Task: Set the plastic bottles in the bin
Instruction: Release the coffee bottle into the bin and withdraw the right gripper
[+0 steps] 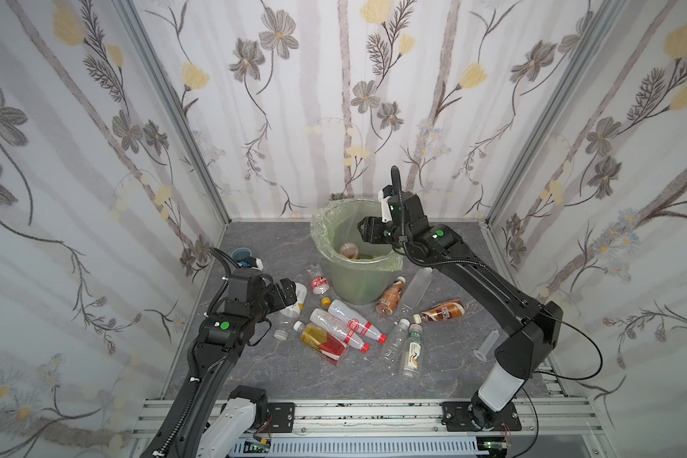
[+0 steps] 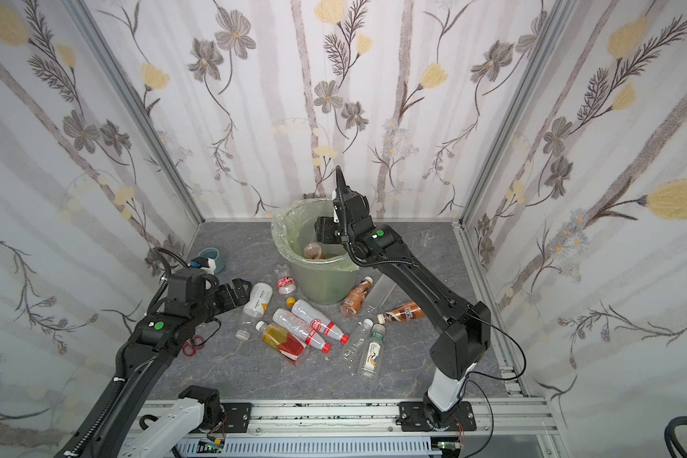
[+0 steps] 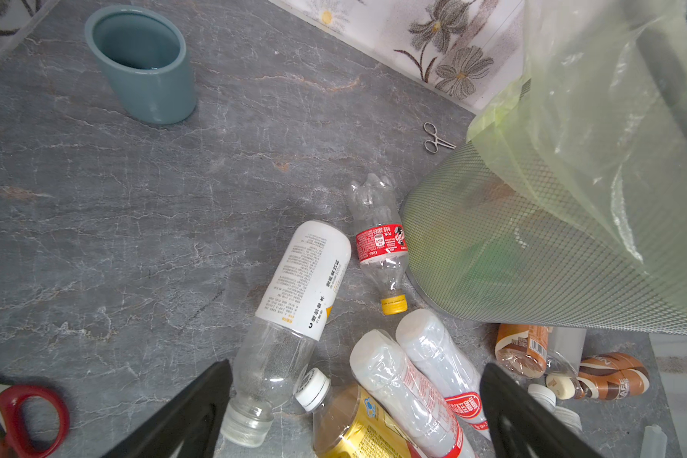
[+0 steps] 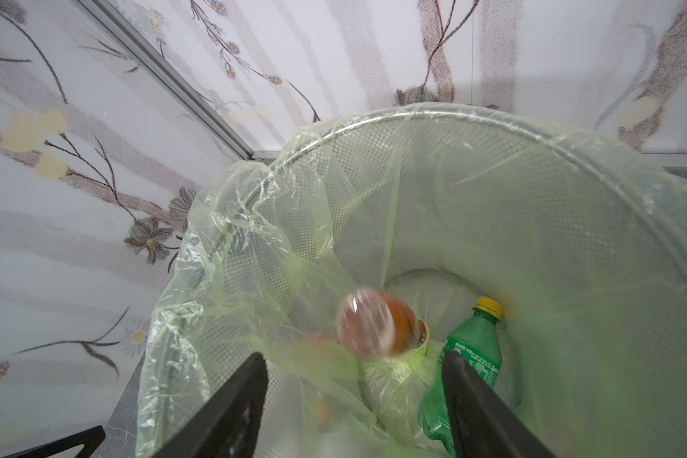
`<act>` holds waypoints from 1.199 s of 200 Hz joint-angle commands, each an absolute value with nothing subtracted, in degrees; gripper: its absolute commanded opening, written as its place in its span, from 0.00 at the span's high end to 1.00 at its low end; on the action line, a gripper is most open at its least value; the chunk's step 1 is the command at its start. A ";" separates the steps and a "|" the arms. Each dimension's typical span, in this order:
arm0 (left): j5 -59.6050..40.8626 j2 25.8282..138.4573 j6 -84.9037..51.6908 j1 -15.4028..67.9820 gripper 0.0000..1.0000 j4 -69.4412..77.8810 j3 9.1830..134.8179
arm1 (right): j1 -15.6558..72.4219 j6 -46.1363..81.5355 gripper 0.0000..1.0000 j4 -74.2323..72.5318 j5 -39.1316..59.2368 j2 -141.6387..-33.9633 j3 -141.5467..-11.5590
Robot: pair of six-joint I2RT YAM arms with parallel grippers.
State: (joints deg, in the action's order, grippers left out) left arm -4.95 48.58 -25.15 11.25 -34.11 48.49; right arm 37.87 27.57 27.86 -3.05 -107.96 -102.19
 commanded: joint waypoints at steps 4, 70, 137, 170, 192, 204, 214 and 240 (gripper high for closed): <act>-4.92 48.98 -26.02 11.25 0.00 -32.81 48.25 | 37.88 27.55 0.29 26.34 -4.73 -106.52 -101.95; -5.16 48.69 -26.36 11.22 0.00 -32.75 48.00 | 37.88 23.73 0.27 27.07 -6.16 -95.31 -95.22; -6.24 51.74 -27.38 11.22 0.00 -32.64 47.07 | 36.62 22.79 0.20 25.22 -11.84 -74.10 -75.53; -6.26 53.06 -27.68 11.20 0.01 -32.53 46.76 | 34.39 23.82 0.18 25.62 -12.46 -65.97 -65.60; -6.17 53.74 -27.64 11.20 0.01 -32.35 46.67 | 31.50 25.49 0.18 26.28 -11.65 -61.96 -59.69; -6.09 54.17 -27.61 11.23 0.01 -32.26 46.70 | 29.83 26.51 0.18 26.19 -10.63 -59.99 -56.68; -6.05 54.55 -27.49 11.22 0.01 -32.22 46.67 | 28.51 27.33 0.18 26.08 -9.82 -58.52 -54.54; -6.15 55.37 -27.29 11.25 0.01 -32.08 46.78 | 26.28 28.20 0.18 26.68 -9.09 -55.59 -50.43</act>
